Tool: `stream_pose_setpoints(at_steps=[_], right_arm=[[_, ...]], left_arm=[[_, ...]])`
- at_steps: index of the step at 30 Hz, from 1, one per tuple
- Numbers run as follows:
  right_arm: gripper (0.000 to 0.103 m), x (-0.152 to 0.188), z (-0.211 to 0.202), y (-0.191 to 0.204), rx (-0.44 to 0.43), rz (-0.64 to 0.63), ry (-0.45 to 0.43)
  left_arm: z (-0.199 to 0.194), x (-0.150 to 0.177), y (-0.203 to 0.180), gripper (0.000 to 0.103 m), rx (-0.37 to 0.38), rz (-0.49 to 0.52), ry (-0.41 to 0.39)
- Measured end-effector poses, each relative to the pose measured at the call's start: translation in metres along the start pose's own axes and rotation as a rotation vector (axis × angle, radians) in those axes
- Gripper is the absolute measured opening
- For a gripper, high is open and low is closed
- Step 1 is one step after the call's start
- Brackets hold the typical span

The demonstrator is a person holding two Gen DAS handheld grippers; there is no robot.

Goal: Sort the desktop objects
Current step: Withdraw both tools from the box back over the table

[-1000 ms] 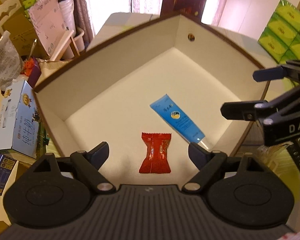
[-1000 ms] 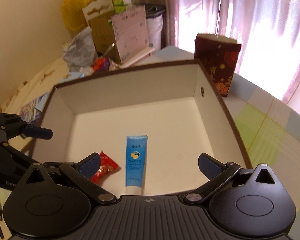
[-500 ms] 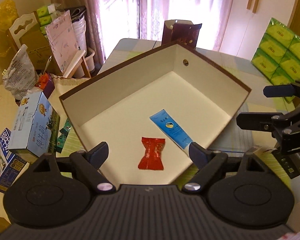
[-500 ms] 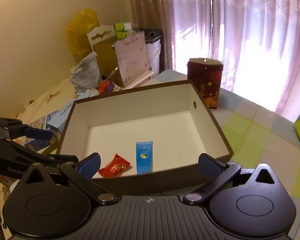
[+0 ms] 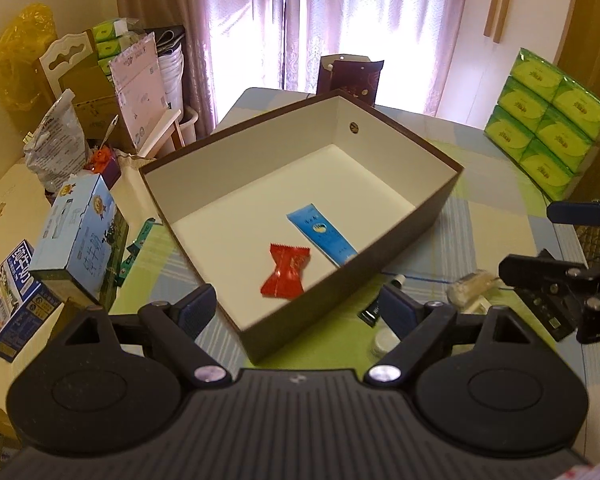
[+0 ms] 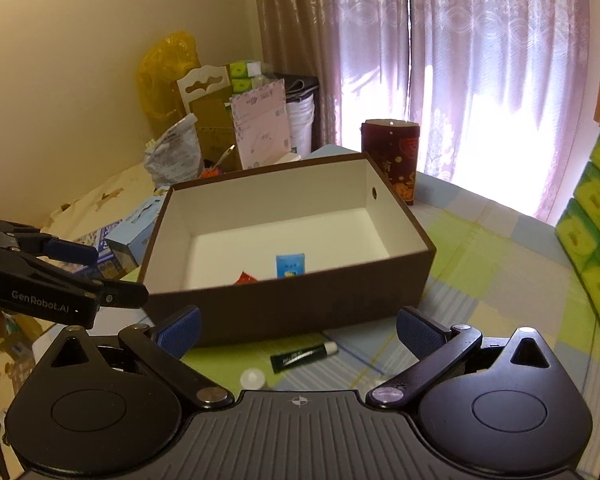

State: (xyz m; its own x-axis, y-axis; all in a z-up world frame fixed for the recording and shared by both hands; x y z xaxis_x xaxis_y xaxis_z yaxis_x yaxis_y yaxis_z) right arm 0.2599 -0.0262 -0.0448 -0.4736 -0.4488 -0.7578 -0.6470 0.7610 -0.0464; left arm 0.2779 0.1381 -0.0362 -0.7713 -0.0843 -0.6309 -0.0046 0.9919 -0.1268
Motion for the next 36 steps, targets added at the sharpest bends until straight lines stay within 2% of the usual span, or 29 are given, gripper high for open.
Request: stream_pose_setpoints(at_steps=[7, 11, 25, 36], right_arm=[[0.101, 0.017, -0.020, 0.004, 0.007, 0.013, -0.007], [0.101, 0.036, -0.026, 0.004, 0.017, 0.034, 0.019], [0.101, 0.114, -0.031, 0.003, 0.028, 0.145, 0.151], [0.101, 0.147, -0.035, -0.006, 0.075, 0.173, 0.205]], left_arm=[[-0.019, 0.019, -0.007, 0.086, -0.003, -0.008, -0.009], [-0.026, 0.033, -0.010, 0.086, -0.007, -0.010, -0.005], [-0.013, 0.098, -0.023, 0.086, -0.006, 0.002, 0.108], [0.005, 0.129, -0.044, 0.086, 0.011, 0.048, 0.178]])
Point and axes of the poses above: each gripper's, at about its wrist camera, not at the fingertips, and z roughly the way its jaws point, y to its left, x to its underside, the point moved 10 cm from there along z, roughly the way its jaws point, and after that the axes turned 12 degrees about -z, right-handed, at the moved point
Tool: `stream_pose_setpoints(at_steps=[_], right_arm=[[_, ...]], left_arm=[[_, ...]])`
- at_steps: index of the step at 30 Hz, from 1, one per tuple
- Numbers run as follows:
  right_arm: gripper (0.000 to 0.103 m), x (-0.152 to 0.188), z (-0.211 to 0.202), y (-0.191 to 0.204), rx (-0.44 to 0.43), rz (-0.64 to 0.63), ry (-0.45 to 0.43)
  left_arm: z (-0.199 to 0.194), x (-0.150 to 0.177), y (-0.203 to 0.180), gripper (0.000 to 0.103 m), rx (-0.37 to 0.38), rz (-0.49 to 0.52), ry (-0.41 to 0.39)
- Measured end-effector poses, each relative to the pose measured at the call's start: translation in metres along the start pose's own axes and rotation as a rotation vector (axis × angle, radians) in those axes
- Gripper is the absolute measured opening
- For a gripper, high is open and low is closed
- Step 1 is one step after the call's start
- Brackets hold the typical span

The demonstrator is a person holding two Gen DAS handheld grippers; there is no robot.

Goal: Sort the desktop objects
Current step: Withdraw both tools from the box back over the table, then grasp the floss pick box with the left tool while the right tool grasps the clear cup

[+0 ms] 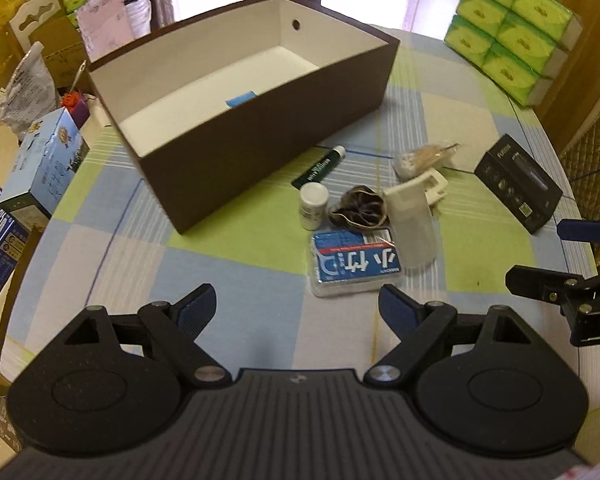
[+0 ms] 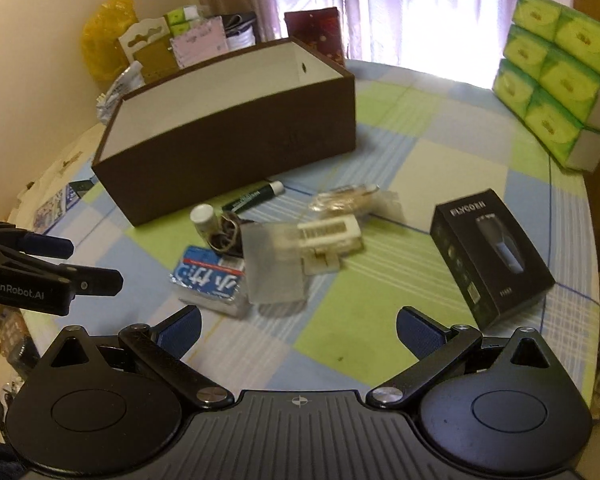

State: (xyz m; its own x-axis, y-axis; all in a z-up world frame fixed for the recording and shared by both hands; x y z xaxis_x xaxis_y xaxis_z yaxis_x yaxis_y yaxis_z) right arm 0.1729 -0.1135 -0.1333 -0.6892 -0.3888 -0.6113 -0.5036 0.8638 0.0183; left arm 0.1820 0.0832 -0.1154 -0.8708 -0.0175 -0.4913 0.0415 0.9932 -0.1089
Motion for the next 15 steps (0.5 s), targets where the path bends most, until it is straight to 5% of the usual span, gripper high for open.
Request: stream_pose_setpoints(at_steps=[15], right_arm=[[0.101, 0.033, 0.018, -0.025, 0.043, 0.105, 0.095]], left_arm=[[0.050, 0.018, -0.026, 0.086, 0.036, 0.049, 0.108]])
Point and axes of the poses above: each gripper's, at about its wrist camera, not at the fingertips, and z roughly the way its jaws point, y to its left, x to its underside, the point moved 10 cm from there along z, roughly the way its jaws point, and after that the axes turned 12 degrees about -z, right-handed, at the moved point
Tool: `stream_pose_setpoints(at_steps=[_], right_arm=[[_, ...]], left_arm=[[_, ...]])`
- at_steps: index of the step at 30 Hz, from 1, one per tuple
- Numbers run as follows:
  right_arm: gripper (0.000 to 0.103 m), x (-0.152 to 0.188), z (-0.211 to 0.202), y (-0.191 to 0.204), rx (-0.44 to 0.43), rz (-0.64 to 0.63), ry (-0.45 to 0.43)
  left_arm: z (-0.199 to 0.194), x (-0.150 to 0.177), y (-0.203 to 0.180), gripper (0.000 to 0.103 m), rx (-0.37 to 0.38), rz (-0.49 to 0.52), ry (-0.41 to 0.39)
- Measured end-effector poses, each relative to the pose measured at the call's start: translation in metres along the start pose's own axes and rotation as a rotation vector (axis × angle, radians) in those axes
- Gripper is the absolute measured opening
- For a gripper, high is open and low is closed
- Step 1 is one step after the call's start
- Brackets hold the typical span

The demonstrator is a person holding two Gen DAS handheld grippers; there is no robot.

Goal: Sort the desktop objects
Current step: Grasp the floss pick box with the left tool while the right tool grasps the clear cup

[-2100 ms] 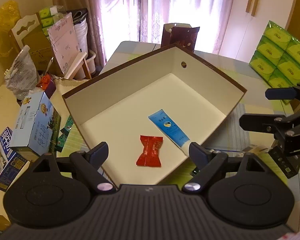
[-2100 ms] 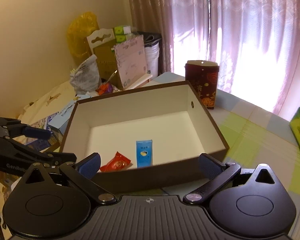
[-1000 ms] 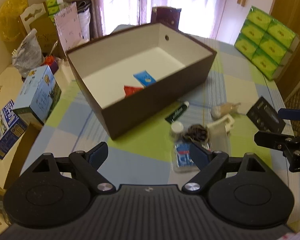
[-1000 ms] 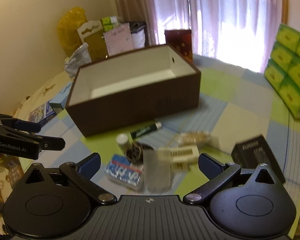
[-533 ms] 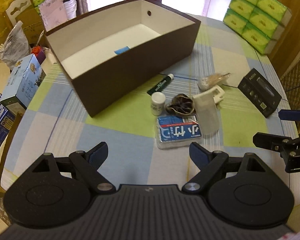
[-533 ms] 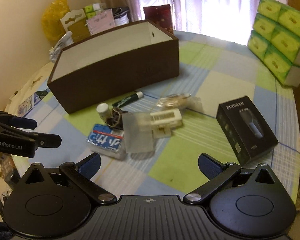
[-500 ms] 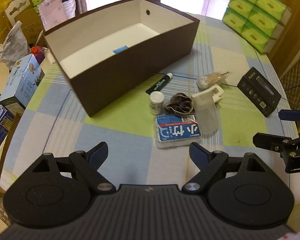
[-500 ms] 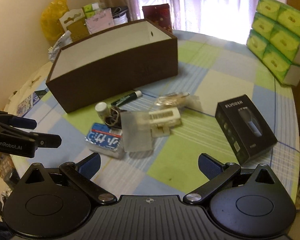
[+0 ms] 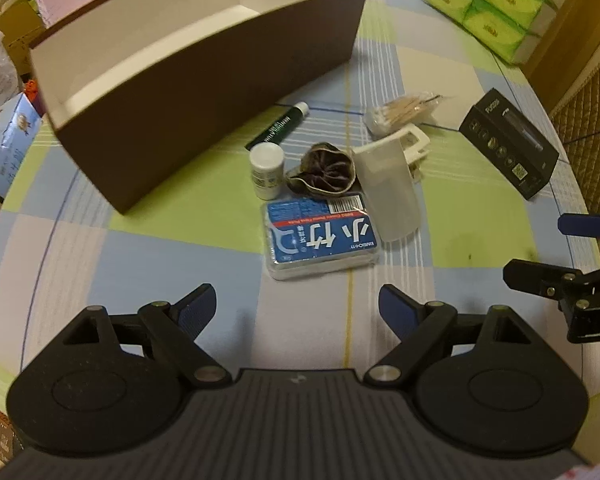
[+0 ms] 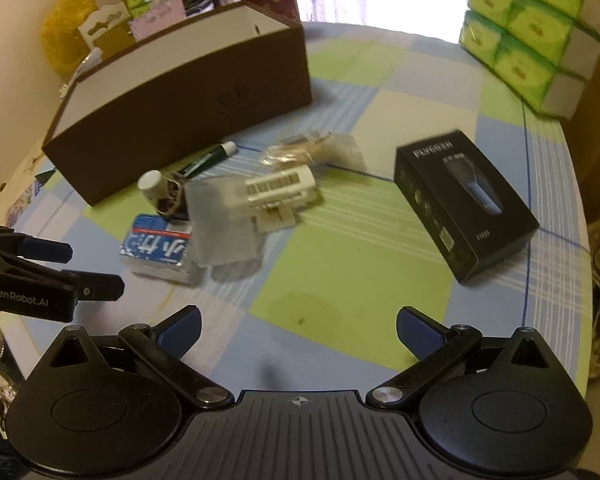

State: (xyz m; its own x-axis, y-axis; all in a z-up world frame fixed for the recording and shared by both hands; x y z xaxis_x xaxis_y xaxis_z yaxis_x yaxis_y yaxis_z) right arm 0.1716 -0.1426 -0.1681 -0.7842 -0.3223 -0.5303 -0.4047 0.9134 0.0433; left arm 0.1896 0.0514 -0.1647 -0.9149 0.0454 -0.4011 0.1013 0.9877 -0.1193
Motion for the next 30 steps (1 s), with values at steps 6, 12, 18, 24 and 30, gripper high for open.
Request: stream_pose_setpoints(at_steps=[6, 12, 18, 24, 30], right_arm=[[0.101, 0.008, 0.007, -0.013, 0.019, 0.047, 0.024], [0.101, 0.014, 0.012, -0.021, 0.029, 0.094, 0.043], [0.101, 0.015, 0.017, -0.021, 0.029, 0.112, 0.054], [0.101, 0.011, 0.026, -0.011, 0.004, 0.104, 0.053], [0.101, -0.004, 0.039, 0.013, -0.045, 0.062, 0.026]], left_arm=[[0.022, -0.004, -0.011, 0.086, 0.026, 0.011, 0.032], [0.045, -0.012, -0.020, 0.088, 0.011, 0.034, 0.042], [0.069, -0.019, -0.023, 0.088, -0.018, 0.042, 0.049], [0.072, -0.021, -0.017, 0.087, 0.016, 0.040, 0.044], [0.064, -0.020, 0.013, 0.086, 0.013, 0.033, 0.031]])
Point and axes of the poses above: each gripper's, at about its wrist camera, not at the fingertips, and z roughly the way its jaws point, y to its left, x to its underside, the point moved 10 cm from there along z, roughly the way its jaws point, and after that the axes turned 12 degrees about -z, right-handed, at the moved point
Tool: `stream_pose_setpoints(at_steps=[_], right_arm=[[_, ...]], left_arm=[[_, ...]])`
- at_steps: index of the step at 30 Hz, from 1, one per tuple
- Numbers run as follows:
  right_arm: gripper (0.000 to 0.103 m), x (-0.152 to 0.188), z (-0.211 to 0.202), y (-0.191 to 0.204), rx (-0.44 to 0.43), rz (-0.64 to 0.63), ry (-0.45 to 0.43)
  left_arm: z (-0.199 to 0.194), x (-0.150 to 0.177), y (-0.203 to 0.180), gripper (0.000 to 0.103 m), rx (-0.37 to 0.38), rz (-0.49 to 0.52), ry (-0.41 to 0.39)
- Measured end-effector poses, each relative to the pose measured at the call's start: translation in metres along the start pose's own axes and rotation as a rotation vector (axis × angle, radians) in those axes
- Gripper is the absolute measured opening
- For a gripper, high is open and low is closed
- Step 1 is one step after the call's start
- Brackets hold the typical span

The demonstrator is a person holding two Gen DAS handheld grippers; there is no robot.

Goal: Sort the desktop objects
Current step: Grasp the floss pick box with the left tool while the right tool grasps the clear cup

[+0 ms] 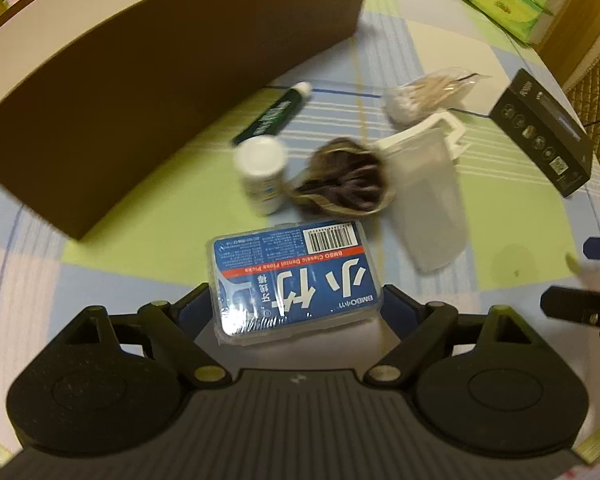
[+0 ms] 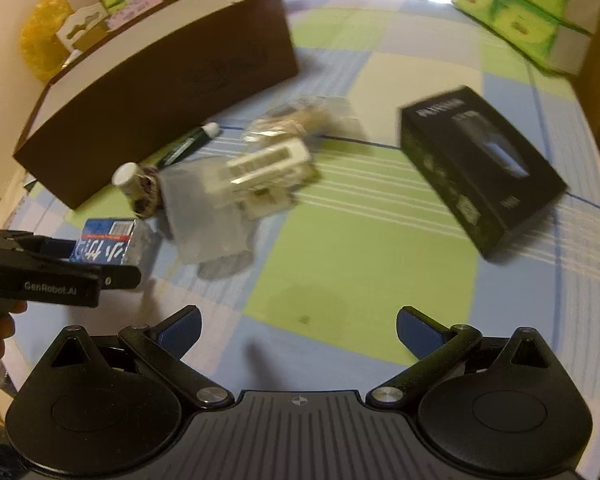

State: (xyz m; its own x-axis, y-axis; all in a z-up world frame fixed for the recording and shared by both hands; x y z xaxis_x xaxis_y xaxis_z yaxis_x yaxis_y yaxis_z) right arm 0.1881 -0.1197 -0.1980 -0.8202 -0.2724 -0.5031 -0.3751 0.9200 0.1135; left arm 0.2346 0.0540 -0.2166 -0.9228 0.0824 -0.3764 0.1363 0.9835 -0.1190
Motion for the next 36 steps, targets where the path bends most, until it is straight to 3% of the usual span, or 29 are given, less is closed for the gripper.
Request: stream_pose_setpoints(at_steps=[7, 10, 15, 17, 18, 36], right_arm=[[0.100, -0.030, 0.022, 0.037, -0.028, -0.135, -0.073], [0.084, -0.042, 0.034, 0.048, -0.020, -0.216, -0.099], [0.068, -0.049, 0.055, 0.055, 0.028, -0.327, -0.092], [0.051, -0.049, 0.059, 0.055, 0.023, -0.341, -0.081], [0.049, -0.049, 0.061, 0.056, 0.023, -0.345, -0.074], [0.048, -0.004, 0.029, 0.037, 0.051, -0.227, 0.024]], left_arm=[[-0.012, 0.003, 0.048, 0.087, -0.032, -0.072, -0.003], [-0.015, 0.001, 0.064, 0.087, -0.047, -0.106, -0.006], [-0.019, -0.001, 0.083, 0.087, -0.064, -0.134, -0.009], [-0.020, -0.001, 0.087, 0.087, -0.065, -0.139, -0.010], [-0.020, -0.001, 0.089, 0.087, -0.064, -0.139, -0.010], [-0.009, -0.021, 0.090, 0.086, -0.090, -0.131, -0.022]])
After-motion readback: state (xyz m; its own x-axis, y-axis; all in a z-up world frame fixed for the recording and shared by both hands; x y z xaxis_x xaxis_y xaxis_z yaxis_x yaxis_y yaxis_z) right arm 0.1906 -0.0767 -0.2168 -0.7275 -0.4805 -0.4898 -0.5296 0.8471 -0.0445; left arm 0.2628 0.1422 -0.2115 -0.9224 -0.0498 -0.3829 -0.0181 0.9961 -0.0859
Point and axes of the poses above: each gripper's, at about its wrist camera, not at the fingertips, and z roughly the way its jaws point, y to its left, x to its underside, the point moved 10 cm from there along z, roughly the way its jaws point, and after that the axes turned 12 degrees about -z, right-handed, at the moved point
